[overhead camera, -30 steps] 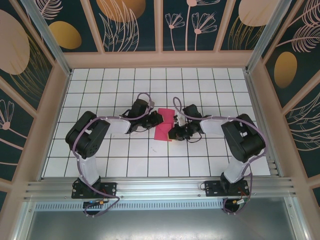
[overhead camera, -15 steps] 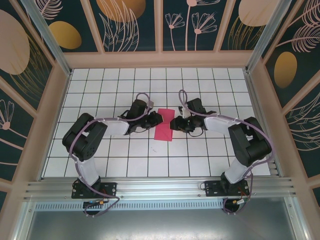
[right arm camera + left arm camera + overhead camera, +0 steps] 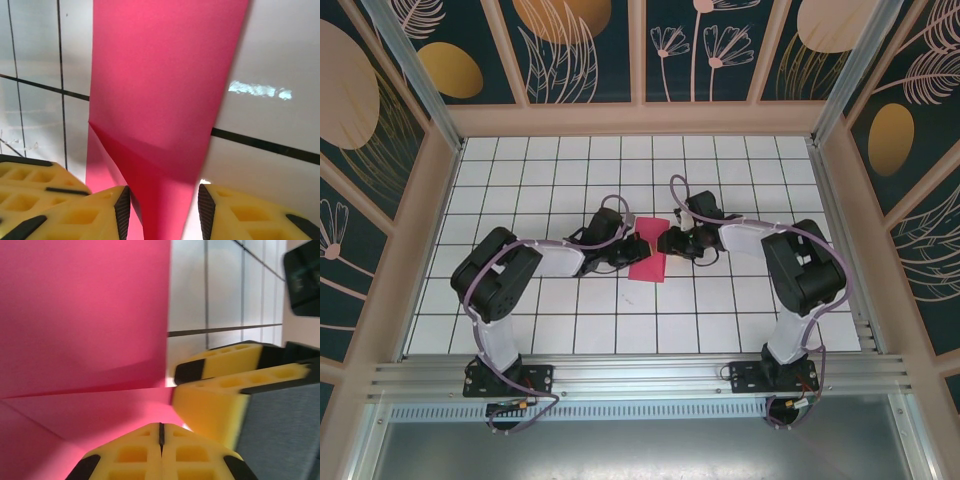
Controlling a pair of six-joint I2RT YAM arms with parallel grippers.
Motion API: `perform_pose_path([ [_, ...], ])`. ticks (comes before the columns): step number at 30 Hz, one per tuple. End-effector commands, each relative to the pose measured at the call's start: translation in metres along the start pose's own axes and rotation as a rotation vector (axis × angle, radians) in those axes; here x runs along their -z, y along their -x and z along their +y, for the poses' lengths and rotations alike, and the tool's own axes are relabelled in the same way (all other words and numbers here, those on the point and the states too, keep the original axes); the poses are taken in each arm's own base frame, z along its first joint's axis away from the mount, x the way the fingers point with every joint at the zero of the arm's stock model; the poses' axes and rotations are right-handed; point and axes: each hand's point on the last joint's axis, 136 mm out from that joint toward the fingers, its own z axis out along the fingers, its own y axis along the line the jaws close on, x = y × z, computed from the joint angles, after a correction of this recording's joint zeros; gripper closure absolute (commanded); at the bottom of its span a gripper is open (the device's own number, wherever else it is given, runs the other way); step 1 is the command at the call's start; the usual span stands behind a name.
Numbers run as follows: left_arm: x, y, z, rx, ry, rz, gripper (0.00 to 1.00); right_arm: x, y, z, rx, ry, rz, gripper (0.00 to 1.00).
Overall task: Fold a paper plane with a square sheet of paper (pick it up from the middle)
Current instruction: Turn over the paper at the center of the table.
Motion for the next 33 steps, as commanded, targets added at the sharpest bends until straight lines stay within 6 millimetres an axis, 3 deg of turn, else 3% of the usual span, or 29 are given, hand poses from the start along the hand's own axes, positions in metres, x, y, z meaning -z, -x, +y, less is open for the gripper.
perform_pose_path([
  [1, -0.007, 0.001, 0.005, 0.012, 0.025, 0.006, 0.94, -0.004, 0.004, -0.004, -0.015, -0.021, 0.003, 0.56],
  [11, -0.012, -0.008, 0.025, 0.019, 0.080, 0.034, 0.95, -0.011, 0.007, 0.000, -0.031, 0.011, 0.008, 0.58],
  [33, -0.012, -0.011, 0.023, 0.010, 0.076, 0.039, 0.95, -0.010, 0.009, 0.017, -0.085, 0.108, 0.011, 0.62],
])
